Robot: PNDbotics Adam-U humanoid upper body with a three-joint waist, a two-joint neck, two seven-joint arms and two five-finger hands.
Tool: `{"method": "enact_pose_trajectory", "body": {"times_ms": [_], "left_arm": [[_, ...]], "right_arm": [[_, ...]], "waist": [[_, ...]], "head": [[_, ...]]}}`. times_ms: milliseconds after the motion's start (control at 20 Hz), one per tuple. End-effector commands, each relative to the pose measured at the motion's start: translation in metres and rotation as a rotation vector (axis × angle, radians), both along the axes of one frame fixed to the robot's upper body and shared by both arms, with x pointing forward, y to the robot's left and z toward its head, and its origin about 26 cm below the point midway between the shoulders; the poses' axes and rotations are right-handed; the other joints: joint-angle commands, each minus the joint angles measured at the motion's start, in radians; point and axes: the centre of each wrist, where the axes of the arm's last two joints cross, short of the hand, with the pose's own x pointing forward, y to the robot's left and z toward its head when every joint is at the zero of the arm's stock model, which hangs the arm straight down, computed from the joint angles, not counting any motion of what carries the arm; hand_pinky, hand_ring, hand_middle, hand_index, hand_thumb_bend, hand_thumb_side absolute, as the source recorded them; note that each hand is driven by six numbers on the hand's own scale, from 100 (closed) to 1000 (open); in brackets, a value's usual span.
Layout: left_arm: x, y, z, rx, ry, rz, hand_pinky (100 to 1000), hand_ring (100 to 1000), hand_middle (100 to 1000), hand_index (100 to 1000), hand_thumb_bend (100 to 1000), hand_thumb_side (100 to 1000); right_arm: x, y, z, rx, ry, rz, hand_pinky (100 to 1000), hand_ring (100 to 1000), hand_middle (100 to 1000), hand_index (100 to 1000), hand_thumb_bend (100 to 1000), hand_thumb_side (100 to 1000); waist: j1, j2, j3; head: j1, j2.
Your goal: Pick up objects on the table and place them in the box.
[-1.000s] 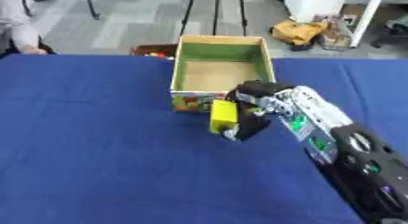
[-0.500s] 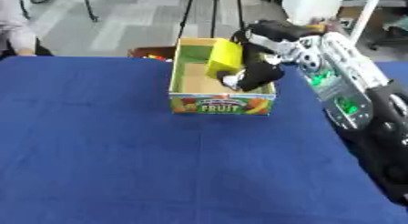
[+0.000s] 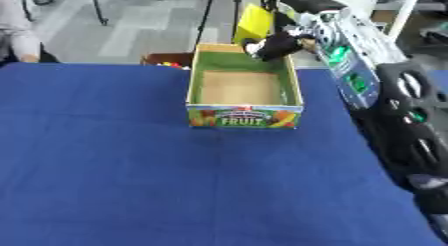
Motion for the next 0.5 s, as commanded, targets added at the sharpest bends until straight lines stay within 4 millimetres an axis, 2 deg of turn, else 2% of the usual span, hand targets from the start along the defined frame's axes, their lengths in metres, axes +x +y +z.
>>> {"method": "enact_pose_trajectory", "body": {"times_ms": [50,500], "left_arm": [[-0.002,-0.001,0.009,0.028,-0.033,-0.008,566,768,869,948,100,988],[0.000,-0.006,0.013,0.040,-0.050,-0.025,568,772,874,948,100,989]], "right_arm": [[0.010,-0.001,0.010,0.017,-0.067,-0.076,753,751,449,600,100,580],[0.038,0.008,-0.003,0.071,-0.118,-0.240,754,748,444,596,111,580]], "waist": [[0.001,-0.009,0.008],[-0.007,0.034,0.047]], "head": [[-0.017,-0.023],[-0.066,-0.063]]}}
